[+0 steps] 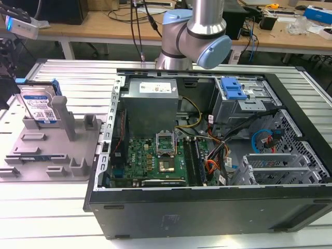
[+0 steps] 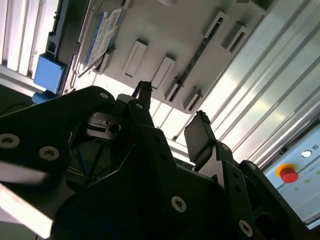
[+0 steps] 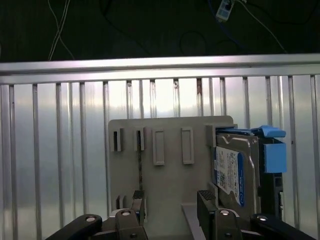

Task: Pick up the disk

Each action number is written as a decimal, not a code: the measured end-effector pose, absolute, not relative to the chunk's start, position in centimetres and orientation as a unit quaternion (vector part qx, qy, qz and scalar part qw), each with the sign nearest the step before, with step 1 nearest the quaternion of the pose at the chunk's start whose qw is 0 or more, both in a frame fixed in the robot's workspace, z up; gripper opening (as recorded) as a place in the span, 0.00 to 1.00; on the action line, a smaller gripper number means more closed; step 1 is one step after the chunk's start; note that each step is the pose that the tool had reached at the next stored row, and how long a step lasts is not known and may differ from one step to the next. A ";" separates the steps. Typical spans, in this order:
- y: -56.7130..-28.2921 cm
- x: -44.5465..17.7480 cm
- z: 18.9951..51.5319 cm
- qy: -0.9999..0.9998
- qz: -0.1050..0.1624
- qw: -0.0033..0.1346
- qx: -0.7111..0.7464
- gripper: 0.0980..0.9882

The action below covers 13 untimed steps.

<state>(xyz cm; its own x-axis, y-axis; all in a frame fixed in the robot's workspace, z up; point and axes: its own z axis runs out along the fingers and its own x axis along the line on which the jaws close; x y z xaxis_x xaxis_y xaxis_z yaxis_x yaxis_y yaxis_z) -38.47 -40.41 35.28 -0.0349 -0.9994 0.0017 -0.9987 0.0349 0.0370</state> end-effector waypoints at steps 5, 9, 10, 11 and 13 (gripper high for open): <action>-38.0 -38.8 35.3 -0.719 -0.013 0.013 0.694 0.50; -36.1 -39.0 35.3 -0.719 -0.013 0.014 0.694 0.50; -35.7 -39.1 35.3 -0.719 -0.013 0.014 0.694 0.50; -35.0 -39.2 35.3 -0.719 -0.012 0.014 0.695 0.50; -34.2 -39.5 35.3 -0.719 -0.012 0.014 0.695 0.50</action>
